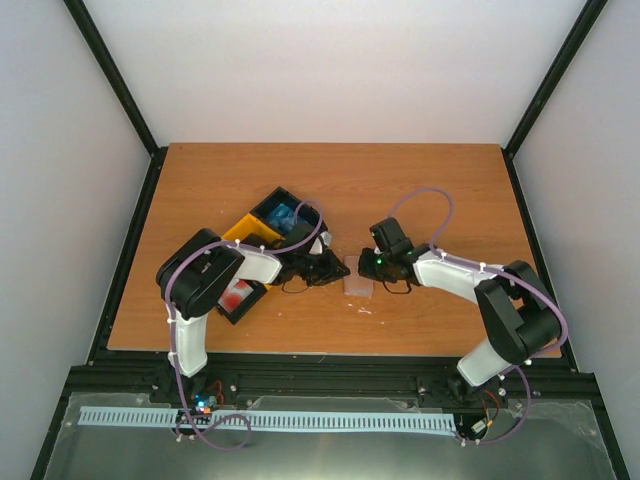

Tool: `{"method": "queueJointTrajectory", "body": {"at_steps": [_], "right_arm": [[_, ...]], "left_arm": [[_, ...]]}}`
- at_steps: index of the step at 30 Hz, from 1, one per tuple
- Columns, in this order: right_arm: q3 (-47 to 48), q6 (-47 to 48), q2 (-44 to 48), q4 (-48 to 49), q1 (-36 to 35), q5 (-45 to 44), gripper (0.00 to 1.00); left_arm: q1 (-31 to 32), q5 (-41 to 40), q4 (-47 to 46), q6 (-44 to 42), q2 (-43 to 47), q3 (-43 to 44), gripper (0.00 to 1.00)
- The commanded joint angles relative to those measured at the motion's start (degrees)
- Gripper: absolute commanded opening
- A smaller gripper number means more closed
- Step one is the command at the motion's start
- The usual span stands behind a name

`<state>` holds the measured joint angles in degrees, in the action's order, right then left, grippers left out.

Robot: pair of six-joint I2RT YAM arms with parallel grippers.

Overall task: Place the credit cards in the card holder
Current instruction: Close the card holder at the center of the board.

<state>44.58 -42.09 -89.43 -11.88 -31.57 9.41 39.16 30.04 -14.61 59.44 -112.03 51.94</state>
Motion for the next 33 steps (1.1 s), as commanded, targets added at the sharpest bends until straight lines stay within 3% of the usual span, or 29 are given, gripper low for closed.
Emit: {"method": "queueJointTrajectory", "body": {"at_steps": [1,12,18,33], "right_arm": [[3.8,3.4,-0.4,-5.5,-2.0,-5.5,0.13],[4.7,3.3,-0.9,-8.1,-3.8,-11.7,0.12],[2.9,2.7,2.7,-5.3,-3.8,-12.0,0.12],[3.1,0.0,-1.5,-5.9,-3.8,-8.8,0.11]], "left_arm": [[1.1,-3.8,10.9,-1.3,-4.8,-2.3,0.17],[1.2,-3.9,10.9,-1.3,-4.6,-2.6,0.17],[1.2,-3.9,10.7,-1.3,-4.8,-2.7,0.17],[1.2,-3.9,10.7,-1.2,-4.8,-2.8,0.17]]}}
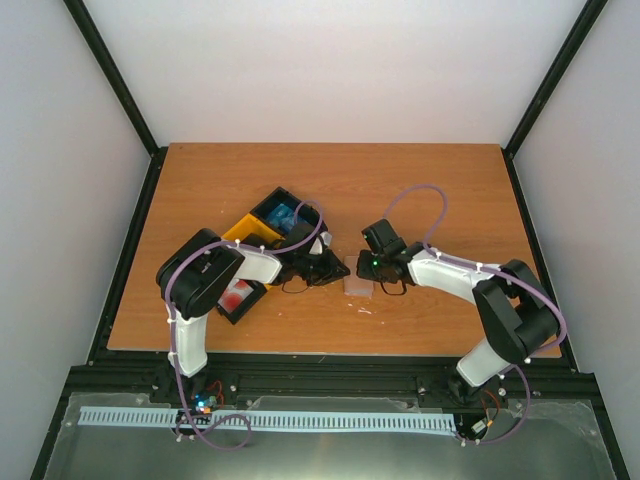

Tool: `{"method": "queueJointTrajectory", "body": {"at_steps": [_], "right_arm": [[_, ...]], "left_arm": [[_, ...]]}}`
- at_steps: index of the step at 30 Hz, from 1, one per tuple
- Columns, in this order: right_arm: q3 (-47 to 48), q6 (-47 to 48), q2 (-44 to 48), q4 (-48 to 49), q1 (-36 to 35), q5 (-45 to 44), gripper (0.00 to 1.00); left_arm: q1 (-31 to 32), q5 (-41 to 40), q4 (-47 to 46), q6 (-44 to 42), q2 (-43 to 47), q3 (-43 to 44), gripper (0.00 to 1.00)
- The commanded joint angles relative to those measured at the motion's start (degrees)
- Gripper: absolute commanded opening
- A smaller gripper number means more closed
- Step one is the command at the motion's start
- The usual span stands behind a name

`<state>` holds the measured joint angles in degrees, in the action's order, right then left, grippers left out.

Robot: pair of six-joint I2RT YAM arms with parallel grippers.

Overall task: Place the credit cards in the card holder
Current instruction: Close the card holder at the center of the board.

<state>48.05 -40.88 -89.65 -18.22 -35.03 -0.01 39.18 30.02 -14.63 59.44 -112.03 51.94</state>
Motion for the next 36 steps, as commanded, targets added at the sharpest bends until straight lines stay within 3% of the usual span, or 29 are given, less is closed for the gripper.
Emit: {"method": "queueJointTrajectory", "body": {"at_steps": [1,20,36], "right_arm": [[-0.4,-1.3,-1.4,0.4,-0.4,0.6,0.11],[-3.4,-3.8,-1.0,6.5,-0.2,3.2,0.1],[-1.1,-1.2,-4.4,3.1,-0.2,1.2,0.07]], "left_arm": [[1.2,-3.8,10.7,-1.2,-4.8,-2.8,0.17],[1.1,-3.7,10.6,-1.3,-4.8,-2.8,0.17],[1.1,-3.7,10.8,-1.3,-4.6,-2.6,0.17]]}}
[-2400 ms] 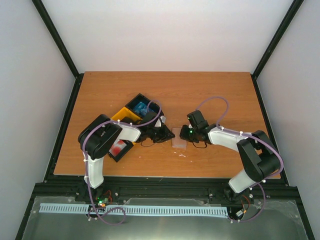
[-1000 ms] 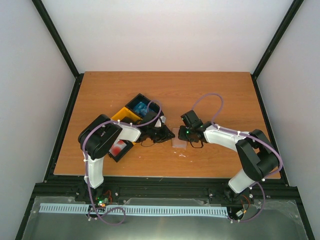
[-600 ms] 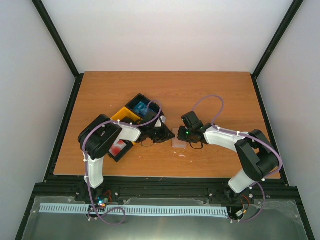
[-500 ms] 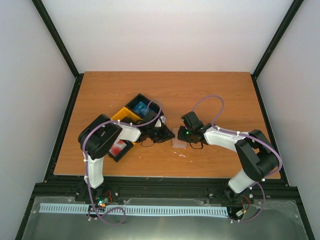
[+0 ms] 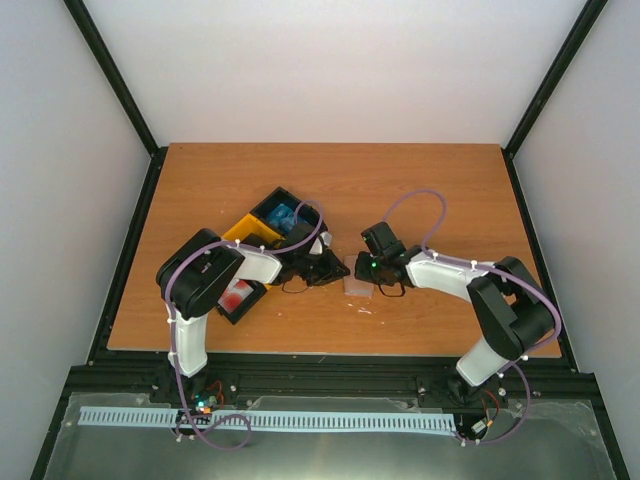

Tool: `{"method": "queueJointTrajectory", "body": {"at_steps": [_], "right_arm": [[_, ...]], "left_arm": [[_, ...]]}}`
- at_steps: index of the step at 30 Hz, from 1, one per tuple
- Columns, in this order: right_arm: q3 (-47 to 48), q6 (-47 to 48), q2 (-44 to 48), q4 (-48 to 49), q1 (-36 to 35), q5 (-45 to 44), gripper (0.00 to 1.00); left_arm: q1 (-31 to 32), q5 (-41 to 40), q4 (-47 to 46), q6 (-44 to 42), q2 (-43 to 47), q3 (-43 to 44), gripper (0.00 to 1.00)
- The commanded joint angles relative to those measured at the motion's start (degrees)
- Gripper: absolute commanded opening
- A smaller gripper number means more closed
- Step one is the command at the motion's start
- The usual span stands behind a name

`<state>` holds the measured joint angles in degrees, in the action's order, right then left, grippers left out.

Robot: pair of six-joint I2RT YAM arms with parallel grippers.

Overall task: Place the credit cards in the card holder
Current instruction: Close the card holder at the center of the board.

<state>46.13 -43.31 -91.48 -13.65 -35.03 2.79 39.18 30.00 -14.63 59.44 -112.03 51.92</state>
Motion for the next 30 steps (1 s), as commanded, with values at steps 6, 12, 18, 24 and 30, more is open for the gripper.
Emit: {"method": "queueJointTrajectory", "body": {"at_steps": [6,12,18,24,30], "right_arm": [[2.3,2.8,-4.4,-3.8,-0.4,-2.7,0.06],[3.6,3.8,-7.3,-6.5,-1.8,-3.9,0.05],[3.7,3.3,-10.1,-8.7,-3.4,-5.9,0.03],[2.8,2.0,-12.6,-8.2,-4.1,-7.1,0.03],[0.7,0.1,-15.4,-5.4,-5.6,-13.1,0.03]], "left_arm": [[1.2,-3.7,10.9,-1.5,-4.5,-2.6,0.17],[1.2,-3.8,10.9,-1.5,-4.5,-2.4,0.16],[1.2,-3.8,11.0,-1.5,-4.7,-2.3,0.17],[1.2,-3.8,11.0,-1.6,-4.7,-2.3,0.17],[1.1,-3.9,11.0,-1.7,-4.6,-2.5,0.17]]}}
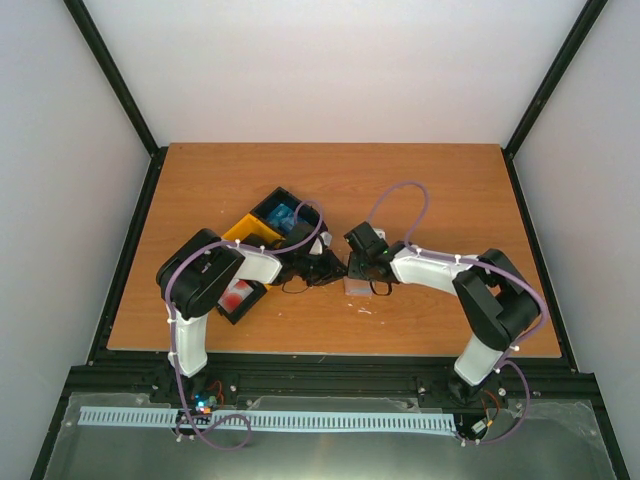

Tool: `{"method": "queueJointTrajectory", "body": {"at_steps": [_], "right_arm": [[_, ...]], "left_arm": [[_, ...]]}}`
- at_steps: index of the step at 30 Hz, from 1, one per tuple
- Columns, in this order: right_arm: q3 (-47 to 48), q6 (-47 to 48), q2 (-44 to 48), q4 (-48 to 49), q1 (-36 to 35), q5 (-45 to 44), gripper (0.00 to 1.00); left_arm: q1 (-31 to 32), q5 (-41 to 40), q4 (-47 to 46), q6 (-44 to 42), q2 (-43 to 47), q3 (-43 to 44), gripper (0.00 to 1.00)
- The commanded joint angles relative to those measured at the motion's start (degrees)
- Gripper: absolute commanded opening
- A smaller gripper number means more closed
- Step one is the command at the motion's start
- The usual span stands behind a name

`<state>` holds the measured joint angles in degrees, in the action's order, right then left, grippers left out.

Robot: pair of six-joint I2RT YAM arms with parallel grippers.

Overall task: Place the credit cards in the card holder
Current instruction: Close the card holder at the center of the board.

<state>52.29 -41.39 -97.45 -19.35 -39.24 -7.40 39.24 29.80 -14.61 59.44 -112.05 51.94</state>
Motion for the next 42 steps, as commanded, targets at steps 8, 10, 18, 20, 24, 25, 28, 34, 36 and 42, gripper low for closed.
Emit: {"method": "queueJointTrajectory", "body": {"at_steps": [8,10,18,20,24,25,28,34,36,42], "right_arm": [[-6.8,-2.1,-4.7,3.7,-1.6,-3.3,0.03],[-3.2,-0.6,-2.4,1.0,-1.4,-2.7,0.03],[3.5,2.7,2.2,-5.8,-1.0,-2.8,0.08],[4.0,3.2,2.7,-6.2,-1.0,-2.5,0.09],[4.1,3.3,3.6,-6.7,-1.1,-1.4,0.1],[4.1,3.3,3.9,-6.9,-1.0,-1.2,0.1],[3.9,3.0,4.7,-7.7,-1.0,-1.4,0.11],[2.5,1.3,5.8,-8.5,-1.0,-2.1,0.11],[2.0,0.8,5.6,-8.2,-0.9,-1.0,0.12],[-0.7,-2.7,6.1,-5.5,-0.3,1.4,0.13]], "left_arm": [[1.1,-3.9,11.1,-1.7,-4.0,-3.1,0.16],[1.1,-3.9,11.0,-1.6,-4.0,-3.1,0.16],[1.1,-4.1,11.0,-1.8,-3.7,-3.2,0.16],[1.1,-4.0,10.8,-1.8,-3.8,-3.3,0.17],[1.0,-4.1,10.9,-1.7,-3.5,-3.4,0.16],[1.1,-4.1,10.9,-1.8,-3.5,-3.4,0.16],[1.1,-4.1,10.9,-1.8,-3.6,-3.3,0.16],[1.1,-4.1,10.8,-1.8,-3.7,-3.3,0.16],[1.1,-4.1,10.8,-1.7,-3.7,-3.3,0.16],[1.1,-4.1,10.7,-1.7,-3.7,-3.4,0.16]]}}
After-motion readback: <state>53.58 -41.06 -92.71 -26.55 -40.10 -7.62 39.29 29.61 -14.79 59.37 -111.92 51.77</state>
